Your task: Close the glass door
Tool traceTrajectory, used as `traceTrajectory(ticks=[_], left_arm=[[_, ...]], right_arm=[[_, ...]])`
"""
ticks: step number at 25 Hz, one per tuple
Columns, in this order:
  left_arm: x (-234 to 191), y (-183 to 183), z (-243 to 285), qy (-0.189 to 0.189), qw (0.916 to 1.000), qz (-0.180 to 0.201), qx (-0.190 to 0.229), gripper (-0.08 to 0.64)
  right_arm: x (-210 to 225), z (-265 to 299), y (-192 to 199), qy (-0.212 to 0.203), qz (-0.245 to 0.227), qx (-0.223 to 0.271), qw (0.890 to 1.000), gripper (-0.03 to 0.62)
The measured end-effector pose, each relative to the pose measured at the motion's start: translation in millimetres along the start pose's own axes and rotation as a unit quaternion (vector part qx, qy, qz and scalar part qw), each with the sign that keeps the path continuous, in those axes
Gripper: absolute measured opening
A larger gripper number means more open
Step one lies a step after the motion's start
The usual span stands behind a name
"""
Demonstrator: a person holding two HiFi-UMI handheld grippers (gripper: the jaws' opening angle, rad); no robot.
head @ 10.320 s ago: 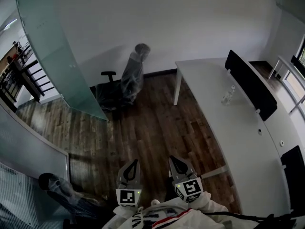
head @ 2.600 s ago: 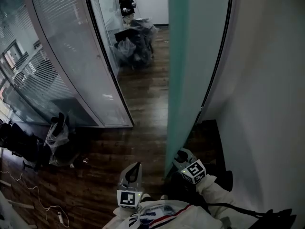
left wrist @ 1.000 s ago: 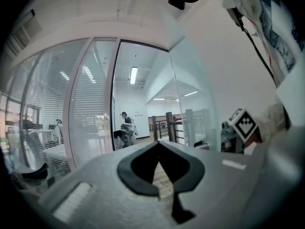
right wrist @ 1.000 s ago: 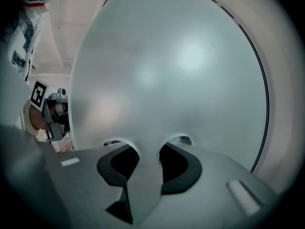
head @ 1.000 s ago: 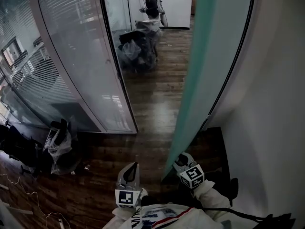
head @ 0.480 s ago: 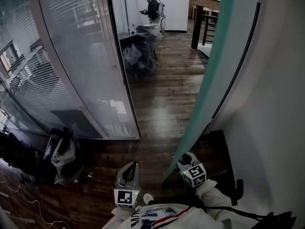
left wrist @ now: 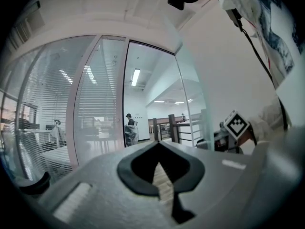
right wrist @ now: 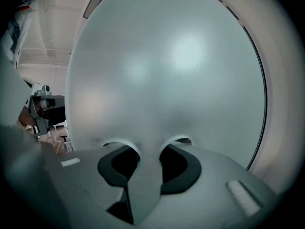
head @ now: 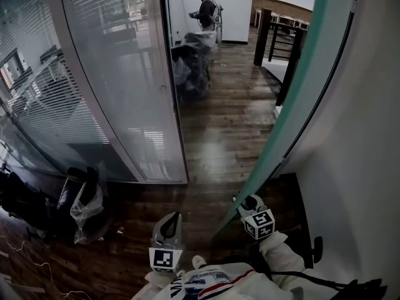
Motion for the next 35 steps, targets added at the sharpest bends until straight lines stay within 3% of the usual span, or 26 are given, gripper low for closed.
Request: traceTrajectory(ticks=[13, 20, 27, 35], left_arm=[[-41, 3, -19, -0.056, 0.9983, -0.002, -0.014, -0.002], [-59, 32, -24, -0.089, 0.9951, -0.016, -0.040, -0.002], [-85, 33, 10, -0.099, 0.9930, -0.031, -0.056, 0.000], [-118, 26, 59, -0.105, 0.9935, -0.012, -0.042, -0.001]], right_arm=[[0, 50, -13, 0.012, 0.007, -0.008, 1.000, 0.123], [-3, 81, -22, 0.021, 0.005, -0.003, 1.000, 0.123], [-5, 124, -30, 0.033, 0.001, -0.005, 0.999, 0.121], [-5, 175, -42, 0.045, -0.003, -0.009, 0.999, 0.121]])
Point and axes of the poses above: the fingertips, and each gripper's own axes: z forward along the fingers, x to its right, y out of its underside, the point moved 9 cm from there along -z, backward along the fingers, and after that the axes turned 3 degrees about x, right-handed, at the moved point
